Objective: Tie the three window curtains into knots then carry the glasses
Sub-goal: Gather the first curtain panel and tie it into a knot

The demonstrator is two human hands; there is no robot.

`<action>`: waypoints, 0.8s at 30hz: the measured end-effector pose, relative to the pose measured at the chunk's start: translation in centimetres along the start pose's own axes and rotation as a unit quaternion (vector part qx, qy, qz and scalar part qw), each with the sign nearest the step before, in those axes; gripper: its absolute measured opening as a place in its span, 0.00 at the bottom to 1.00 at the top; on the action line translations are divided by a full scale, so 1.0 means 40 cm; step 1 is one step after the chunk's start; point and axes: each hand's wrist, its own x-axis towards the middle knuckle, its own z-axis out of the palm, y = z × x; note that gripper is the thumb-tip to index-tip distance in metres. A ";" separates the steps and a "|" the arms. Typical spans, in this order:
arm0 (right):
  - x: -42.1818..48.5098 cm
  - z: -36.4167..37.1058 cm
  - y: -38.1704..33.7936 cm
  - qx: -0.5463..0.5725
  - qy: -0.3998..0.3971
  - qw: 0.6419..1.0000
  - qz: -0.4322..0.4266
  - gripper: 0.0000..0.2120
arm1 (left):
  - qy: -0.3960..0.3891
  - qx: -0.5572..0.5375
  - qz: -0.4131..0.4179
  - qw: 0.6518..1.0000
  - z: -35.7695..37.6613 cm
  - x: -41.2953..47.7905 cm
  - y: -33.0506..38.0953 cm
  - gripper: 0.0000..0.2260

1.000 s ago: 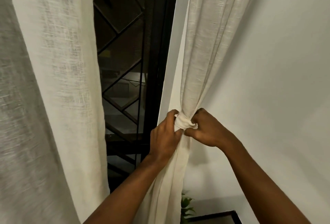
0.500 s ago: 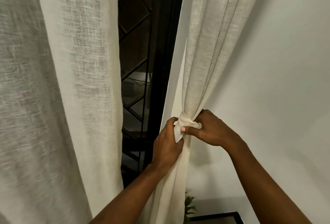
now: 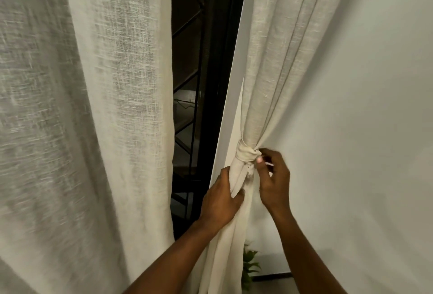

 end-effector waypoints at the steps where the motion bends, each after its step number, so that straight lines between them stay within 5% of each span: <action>1: -0.016 0.010 0.007 -0.002 -0.033 0.999 0.028 0.15 | -0.031 -0.013 0.003 0.999 0.007 -0.001 -0.006 0.30; 3: -0.037 0.028 0.022 -0.017 -0.071 0.995 0.071 0.15 | -0.093 -0.038 0.017 0.995 0.019 -0.003 -0.017 0.37; 6: -0.067 0.044 0.033 -0.062 -0.010 0.994 0.085 0.20 | -0.131 -0.070 0.040 0.988 0.030 -0.010 -0.036 0.44; 10: -0.120 0.052 0.031 -0.068 0.053 0.991 0.103 0.19 | -0.067 -0.098 0.002 0.993 0.032 -0.025 -0.054 0.39; 16: -0.146 0.049 0.070 -0.085 -0.004 0.989 0.122 0.18 | -0.004 -0.088 0.010 0.996 0.033 -0.037 -0.052 0.28; 21: -0.173 0.053 0.096 -0.089 0.006 0.991 0.097 0.08 | -0.003 -0.077 0.030 0.997 0.054 -0.047 -0.081 0.31; 24: -0.190 0.044 0.119 -0.116 0.030 0.988 0.097 0.07 | 0.075 -0.027 0.062 0.995 0.067 -0.058 -0.085 0.28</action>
